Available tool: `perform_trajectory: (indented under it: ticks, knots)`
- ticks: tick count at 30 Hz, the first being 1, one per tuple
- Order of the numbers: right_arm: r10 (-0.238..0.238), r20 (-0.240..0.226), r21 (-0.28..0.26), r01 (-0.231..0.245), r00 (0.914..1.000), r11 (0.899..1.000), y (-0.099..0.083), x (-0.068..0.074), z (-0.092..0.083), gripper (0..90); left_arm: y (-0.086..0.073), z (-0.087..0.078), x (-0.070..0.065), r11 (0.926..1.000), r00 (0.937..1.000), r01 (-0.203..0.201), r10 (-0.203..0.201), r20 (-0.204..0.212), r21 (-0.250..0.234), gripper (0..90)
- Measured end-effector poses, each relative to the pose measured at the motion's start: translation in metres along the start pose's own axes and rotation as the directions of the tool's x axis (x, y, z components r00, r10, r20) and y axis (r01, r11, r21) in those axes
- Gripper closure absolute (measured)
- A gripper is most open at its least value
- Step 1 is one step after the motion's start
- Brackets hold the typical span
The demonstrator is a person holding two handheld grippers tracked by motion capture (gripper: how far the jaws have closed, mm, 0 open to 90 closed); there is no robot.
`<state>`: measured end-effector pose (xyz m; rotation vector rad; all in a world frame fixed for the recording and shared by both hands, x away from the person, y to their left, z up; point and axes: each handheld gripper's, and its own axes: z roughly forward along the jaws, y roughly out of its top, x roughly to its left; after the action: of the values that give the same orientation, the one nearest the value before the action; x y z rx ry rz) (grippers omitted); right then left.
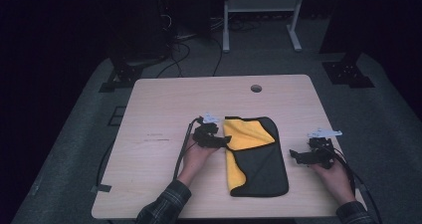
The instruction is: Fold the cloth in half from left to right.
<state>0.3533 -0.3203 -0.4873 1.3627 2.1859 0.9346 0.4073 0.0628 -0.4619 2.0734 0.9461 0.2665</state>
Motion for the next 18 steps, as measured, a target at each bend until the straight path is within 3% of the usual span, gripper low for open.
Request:
perform_trajectory:
  ticks: [5, 9, 12, 18]
  knots:
    - [-0.003, 0.000, -0.001, 0.003, 1.0000, 1.000, 0.000, 0.000, 0.000, 2.8, -0.011, 0.008, -0.008, 0.9977, 0.9994, -0.032, 0.032, -0.009, 0.059, 32.2]
    - [-0.005, 0.000, -0.003, 0.005, 1.0000, 1.000, -0.001, 0.000, -0.001, 2.8, -0.016, 0.004, -0.014, 0.9974, 0.9986, -0.045, 0.047, -0.023, 0.056, 33.0]
    - [-0.005, 0.000, -0.003, 0.005, 1.0000, 1.000, -0.001, 0.000, -0.001, 2.8, -0.019, 0.002, -0.018, 0.9972, 0.9983, -0.053, 0.055, -0.022, 0.052, 40.7]
    - [-0.005, 0.000, -0.002, 0.005, 1.0000, 1.000, -0.001, 0.000, -0.001, 2.8, -0.019, 0.002, -0.022, 0.9964, 0.9977, -0.053, 0.050, 0.046, 0.066, 74.6]
